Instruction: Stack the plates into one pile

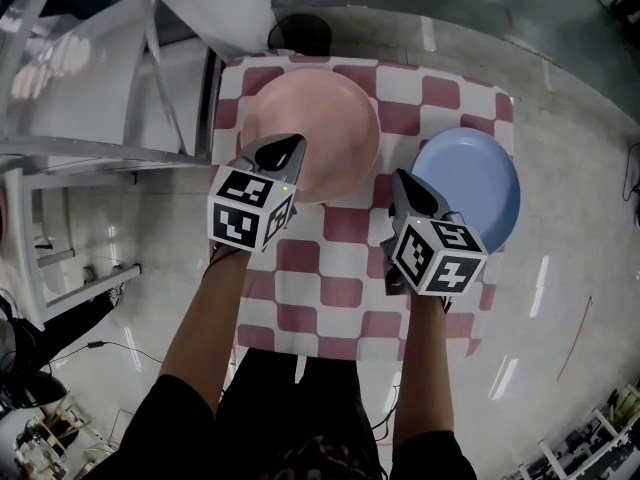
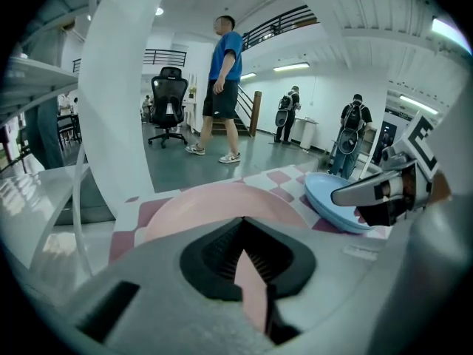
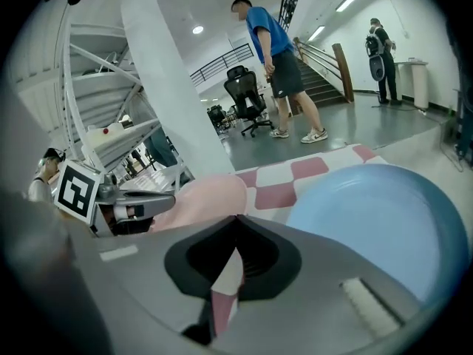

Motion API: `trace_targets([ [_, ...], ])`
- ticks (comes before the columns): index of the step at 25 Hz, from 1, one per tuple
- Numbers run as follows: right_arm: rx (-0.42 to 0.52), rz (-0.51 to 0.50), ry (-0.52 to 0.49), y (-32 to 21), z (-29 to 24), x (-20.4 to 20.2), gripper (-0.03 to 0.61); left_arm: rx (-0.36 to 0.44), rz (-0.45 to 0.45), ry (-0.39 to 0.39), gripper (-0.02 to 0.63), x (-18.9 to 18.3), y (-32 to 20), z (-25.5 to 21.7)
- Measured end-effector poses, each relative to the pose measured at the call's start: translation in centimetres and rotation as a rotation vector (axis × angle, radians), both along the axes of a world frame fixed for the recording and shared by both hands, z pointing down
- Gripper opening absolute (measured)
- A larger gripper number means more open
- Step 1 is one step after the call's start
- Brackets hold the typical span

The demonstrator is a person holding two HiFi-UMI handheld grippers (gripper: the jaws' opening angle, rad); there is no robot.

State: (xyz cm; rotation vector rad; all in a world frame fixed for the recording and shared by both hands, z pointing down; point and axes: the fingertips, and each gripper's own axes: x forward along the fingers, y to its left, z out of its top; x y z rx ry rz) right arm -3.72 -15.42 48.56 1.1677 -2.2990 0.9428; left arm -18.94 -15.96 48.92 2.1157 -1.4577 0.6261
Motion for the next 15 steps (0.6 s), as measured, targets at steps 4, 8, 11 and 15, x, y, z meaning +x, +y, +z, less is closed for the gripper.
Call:
trace_targets([
  [4,-0.043,-0.013,-0.041,0.1,0.4,-2.8,0.048,0.007,-0.014,0.002,-0.003,-1.8,0.1,-0.5],
  [8,-0.064,-0.016,-0.037,0.3,0.9,-4.2,0.106,0.006,-0.035,0.001,-0.003,-3.3,0.6,-0.6],
  [11,-0.096,0.007,-0.033,0.3,2.0,-4.7,0.17,0.002,-0.038,0.001,-0.003,-3.8,1.0,-0.3],
  [15,-0.155,0.045,-0.015,0.5,3.7,-5.0,0.207,0.0,-0.039,-0.002,-0.003,-4.4,1.3,-0.2],
])
